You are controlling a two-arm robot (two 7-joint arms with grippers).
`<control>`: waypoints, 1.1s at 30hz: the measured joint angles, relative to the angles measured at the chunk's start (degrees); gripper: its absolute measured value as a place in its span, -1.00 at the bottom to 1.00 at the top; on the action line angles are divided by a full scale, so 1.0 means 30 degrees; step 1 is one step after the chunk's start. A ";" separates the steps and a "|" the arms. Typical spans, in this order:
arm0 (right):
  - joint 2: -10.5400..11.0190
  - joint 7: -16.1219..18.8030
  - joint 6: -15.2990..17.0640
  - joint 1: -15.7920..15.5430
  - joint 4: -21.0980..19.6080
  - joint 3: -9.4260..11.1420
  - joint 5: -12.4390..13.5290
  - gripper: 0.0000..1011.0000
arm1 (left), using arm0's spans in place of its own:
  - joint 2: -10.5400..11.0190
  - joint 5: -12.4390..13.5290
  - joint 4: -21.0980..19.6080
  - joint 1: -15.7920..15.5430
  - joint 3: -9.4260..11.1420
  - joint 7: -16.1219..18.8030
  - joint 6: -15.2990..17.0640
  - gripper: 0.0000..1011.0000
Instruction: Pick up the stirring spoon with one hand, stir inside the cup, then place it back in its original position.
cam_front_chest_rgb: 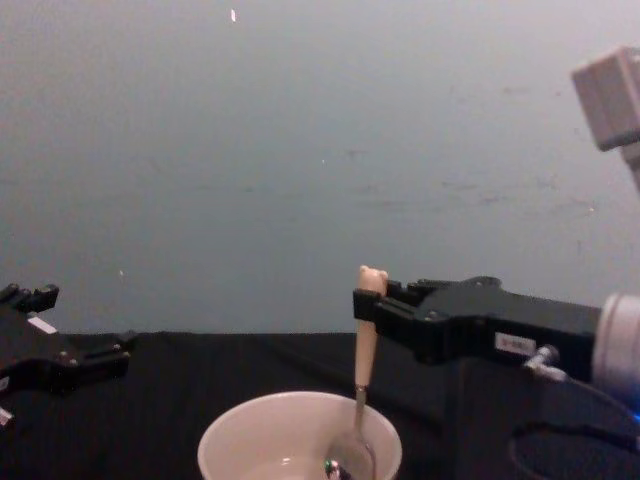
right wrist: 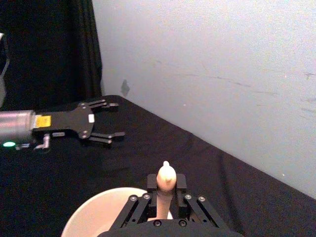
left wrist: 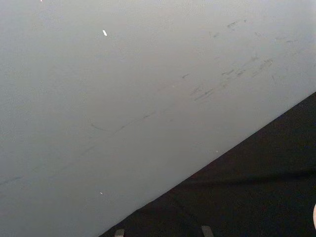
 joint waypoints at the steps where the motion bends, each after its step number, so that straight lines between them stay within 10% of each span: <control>1: 0.0128 0.0058 0.0037 -0.0137 -0.0204 0.0041 0.0053 -0.58 | 0.0000 0.0000 0.0000 0.0001 0.0000 0.0000 0.0000 0.98; 16: 0.1324 0.1062 0.0294 -0.1552 -0.2492 -0.0366 0.0930 -0.58 | 0.0000 -0.0001 0.0000 0.0001 0.0000 0.0000 0.0000 0.98; 33: -0.0595 0.0678 0.0118 0.0435 0.0015 -0.1598 0.0338 -0.58 | 0.0000 0.0000 -0.0001 0.0000 0.0000 0.0000 0.0000 0.98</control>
